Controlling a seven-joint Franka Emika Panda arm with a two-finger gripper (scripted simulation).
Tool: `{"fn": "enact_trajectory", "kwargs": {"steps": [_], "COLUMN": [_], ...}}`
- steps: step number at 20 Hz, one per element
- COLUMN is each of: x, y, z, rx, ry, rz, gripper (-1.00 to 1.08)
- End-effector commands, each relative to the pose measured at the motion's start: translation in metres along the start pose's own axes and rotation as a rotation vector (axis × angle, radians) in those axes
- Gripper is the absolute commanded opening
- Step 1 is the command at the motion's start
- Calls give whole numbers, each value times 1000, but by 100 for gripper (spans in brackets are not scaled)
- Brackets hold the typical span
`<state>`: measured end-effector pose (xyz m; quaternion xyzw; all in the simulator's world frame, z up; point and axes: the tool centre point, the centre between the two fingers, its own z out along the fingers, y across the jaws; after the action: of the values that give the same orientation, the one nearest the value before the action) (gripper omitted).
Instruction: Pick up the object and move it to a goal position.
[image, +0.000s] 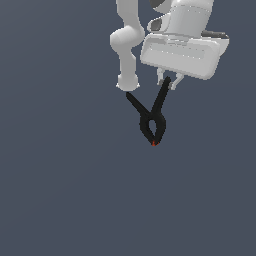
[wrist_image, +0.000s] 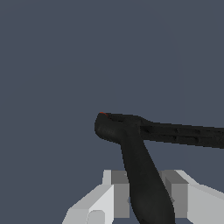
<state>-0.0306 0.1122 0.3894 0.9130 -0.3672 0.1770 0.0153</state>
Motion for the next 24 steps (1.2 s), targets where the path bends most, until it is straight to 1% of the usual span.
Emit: {"fn": "enact_trajectory", "kwargs": {"steps": [1, 6, 13, 18, 24], "x": [3, 6, 9, 24, 53], "y": [-3, -7, -6, -5, -3], "z": [-12, -23, -25, -40, -67], "rx": [2, 3, 0, 1, 2], "ry": [1, 1, 0, -1, -1], "rz": [0, -2, -2, -3, -3], "gripper": [-100, -100, -100, -100, -100]}}
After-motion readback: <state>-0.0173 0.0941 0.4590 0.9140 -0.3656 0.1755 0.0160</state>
